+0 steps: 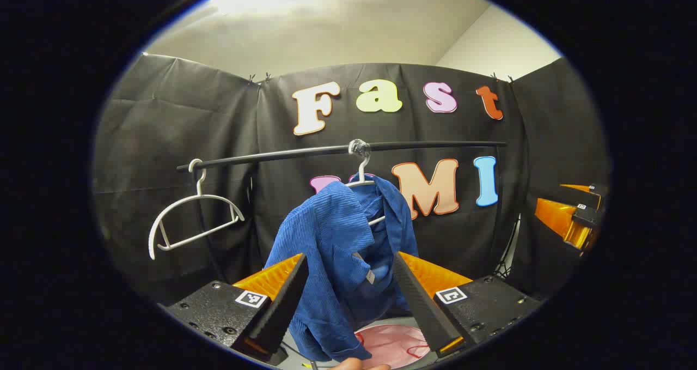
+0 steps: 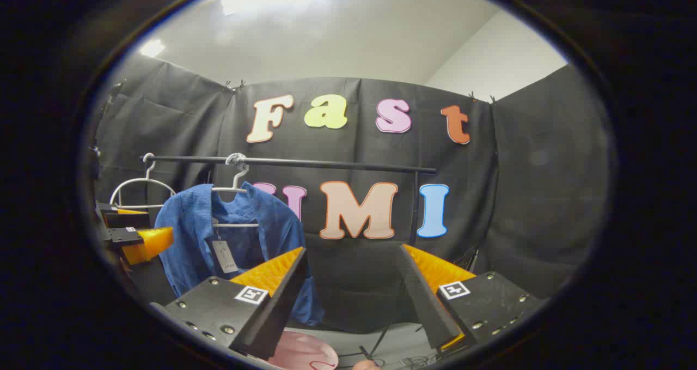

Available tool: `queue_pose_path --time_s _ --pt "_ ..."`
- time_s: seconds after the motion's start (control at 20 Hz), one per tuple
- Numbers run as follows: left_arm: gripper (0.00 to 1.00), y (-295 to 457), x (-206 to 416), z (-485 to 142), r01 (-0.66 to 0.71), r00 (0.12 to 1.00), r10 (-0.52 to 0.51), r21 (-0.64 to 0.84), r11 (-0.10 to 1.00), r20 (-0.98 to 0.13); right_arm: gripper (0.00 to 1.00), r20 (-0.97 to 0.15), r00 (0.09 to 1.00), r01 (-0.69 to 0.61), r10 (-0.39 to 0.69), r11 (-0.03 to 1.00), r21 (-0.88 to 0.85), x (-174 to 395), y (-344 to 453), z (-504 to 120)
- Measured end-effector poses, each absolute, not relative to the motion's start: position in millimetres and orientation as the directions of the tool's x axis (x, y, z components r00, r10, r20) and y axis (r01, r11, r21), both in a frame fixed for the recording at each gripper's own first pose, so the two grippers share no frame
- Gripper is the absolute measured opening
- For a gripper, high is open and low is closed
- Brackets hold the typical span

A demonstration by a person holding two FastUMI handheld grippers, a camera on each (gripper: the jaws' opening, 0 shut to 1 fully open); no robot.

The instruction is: Grasp the clothes on the hanger with both hands and then place them into the laundry hamper below.

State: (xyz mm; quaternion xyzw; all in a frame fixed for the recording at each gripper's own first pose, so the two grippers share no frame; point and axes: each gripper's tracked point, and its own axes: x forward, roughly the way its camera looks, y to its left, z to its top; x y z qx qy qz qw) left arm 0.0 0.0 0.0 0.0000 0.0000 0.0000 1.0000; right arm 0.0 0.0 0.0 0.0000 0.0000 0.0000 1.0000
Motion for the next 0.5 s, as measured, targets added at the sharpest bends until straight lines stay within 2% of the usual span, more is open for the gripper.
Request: queue_pose_path --time_s 0.1,0.5 --pt "1.0 4 1 -2 -0.006 1.0 0.006 0.01 1.0 0.004 0.99 0.009 1.0 0.002 -0.002 1.0 -0.003 1 2 0" --pt "1.0 -6 9 -17 0.021 1.0 -0.021 0.0 1.0 -0.019 0.99 -0.036 0.999 -0.016 0.015 1.0 -0.023 10 6 -17"
